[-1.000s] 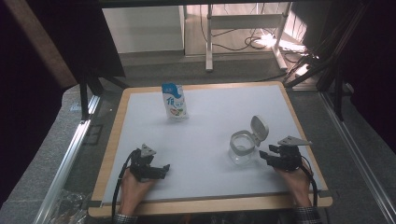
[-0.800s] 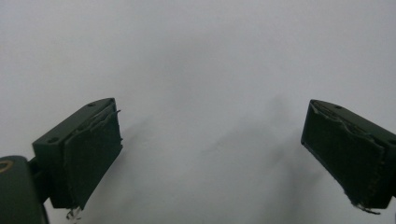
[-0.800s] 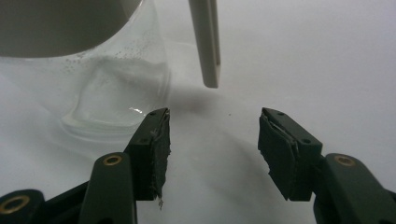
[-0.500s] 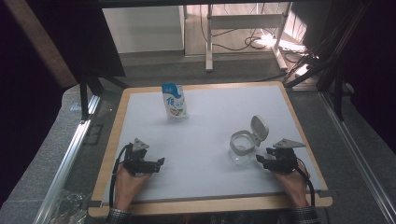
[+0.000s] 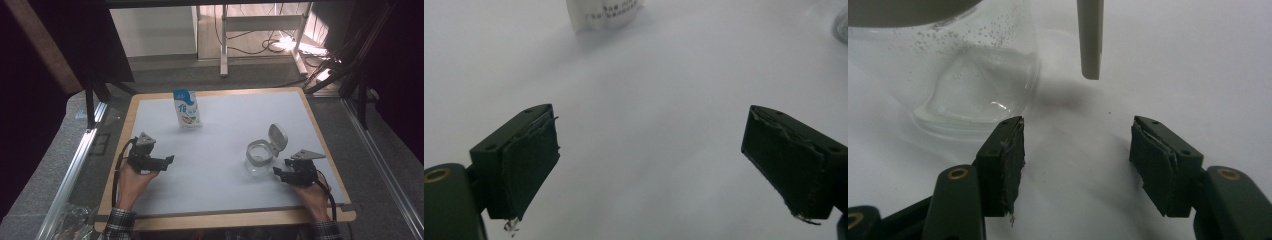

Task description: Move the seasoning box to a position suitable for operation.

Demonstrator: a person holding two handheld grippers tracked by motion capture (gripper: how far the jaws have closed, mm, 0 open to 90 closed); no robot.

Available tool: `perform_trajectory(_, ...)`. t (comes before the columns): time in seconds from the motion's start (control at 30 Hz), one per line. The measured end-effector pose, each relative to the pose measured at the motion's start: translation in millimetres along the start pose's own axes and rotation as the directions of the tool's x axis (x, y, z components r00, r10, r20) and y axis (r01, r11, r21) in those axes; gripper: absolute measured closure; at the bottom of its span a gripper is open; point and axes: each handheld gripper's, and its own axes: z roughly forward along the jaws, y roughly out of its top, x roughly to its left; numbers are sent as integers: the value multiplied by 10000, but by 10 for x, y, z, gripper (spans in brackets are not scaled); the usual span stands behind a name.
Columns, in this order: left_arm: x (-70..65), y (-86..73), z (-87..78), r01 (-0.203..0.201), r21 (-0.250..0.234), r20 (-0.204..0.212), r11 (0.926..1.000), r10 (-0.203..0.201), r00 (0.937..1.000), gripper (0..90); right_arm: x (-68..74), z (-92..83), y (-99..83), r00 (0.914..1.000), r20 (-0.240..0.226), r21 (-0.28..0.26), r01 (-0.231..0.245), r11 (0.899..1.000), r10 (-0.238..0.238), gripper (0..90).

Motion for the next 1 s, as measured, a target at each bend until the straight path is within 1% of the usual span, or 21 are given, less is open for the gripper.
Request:
perform_trajectory(0.03, 0, 0, 0, 0, 0, 0, 10000, 0, 10000, 74, 3, 1, 1, 10000, 8, 18, 16, 10000, -16, 389)
perform_trajectory(0.07, 13, 85, -2, -202, 86, 7, 9998, 202, 9998, 70, 7, 4, 0, 10000, 15, 16, 35, 10000, -35, 385)
perform_trajectory(0.1, 13, 133, -2, -365, 139, -83, 9992, 366, 9993, 62, 9, 6, 0, 10000, 33, 22, 80, 10000, -80, 381)
perform_trajectory(0.13, 13, 133, -2, -365, 139, -83, 9992, 366, 9993, 58, 12, 6, 0, 9999, 37, 33, 111, 9999, -111, 378)
perform_trajectory(0.17, 16, 183, 1, -478, 171, -98, 9987, 480, 9988, 58, 12, 6, 0, 9999, 37, 33, 111, 9999, -111, 378)
perform_trajectory(0.23, 24, 282, 14, -630, 194, 35, 9978, 629, 9980, 51, 22, 9, 0, 9998, 75, 58, 181, 9998, -181, 372)
perform_trajectory(0.27, 27, 373, 36, -714, 182, 154, 9973, 712, 9973, 42, 33, 13, 0, 9996, 109, 87, 274, 9996, -275, 363)
perform_trajectory(0.3, 29, 415, 46, -780, 181, 167, 9968, 777, 9968, 38, 37, 14, -1, 9994, 120, 102, 313, 9995, -314, 359)
perform_trajectory(0.33, 29, 415, 46, -780, 181, 167, 9968, 777, 9968, 38, 39, 15, -1, 9993, 128, 118, 345, 9993, -346, 356)
perform_trajectory(0.37, 32, 453, 56, -787, 171, 181, 9968, 784, 9968, 33, 40, 16, -1, 9993, 128, 124, 357, 9993, -358, 355)
perform_trajectory(0.43, 46, 523, 78, -941, 84, 234, 9955, 939, 9953, 33, 42, 16, -1, 9993, 115, 121, 354, 9993, -355, 353)
perform_trajectory(0.57, 100, 650, 136, -1161, 40, 89, 9932, 1161, 9932, 49, 42, 20, -2, 9992, 96, 110, 385, 9992, -386, 345)
perform_trajectory(0.63, 118, 668, 148, -1214, 20, 71, 9926, 1214, 9926, 56, 45, 21, -3, 9990, 134, 113, 421, 9991, -422, 344)
perform_trajectory(0.67, 149, 705, 187, -1328, -13, -78, 9911, 1327, 9911, 68, 53, 23, -3, 9987, 180, 124, 483, 9988, -485, 344)
perform_trajectory(0.8, 199, 767, 251, -1405, 19, -56, 9901, 1405, 9901, 85, 53, 23, -4, 9985, 193, 131, 513, 9986, -516, 344)
perform_trajectory(0.83, 217, 785, 271, -1370, -25, 8, 9906, 1370, 9906, 93, 53, 23, -4, 9984, 200, 130, 520, 9986, -523, 343)
perform_trajectory(0.9, 248, 825, 313, -1387, -7, -11, 9903, 1387, 9903, 106, 56, 24, -4, 9985, 192, 122, 510, 9986, -512, 344)
perform_trajectory(0.93, 273, 863, 360, -1405, 12, -15, 9901, 1406, 9901, 119, 56, 24, -5, 9985, 192, 122, 508, 9986, -510, 343)
perform_trajectory(1.0, 286, 881, 383, -1397, -8, 18, 9902, 1397, 9902, 126, 56, 24, -5, 9985, 193, 121, 511, 9986, -513, 344)
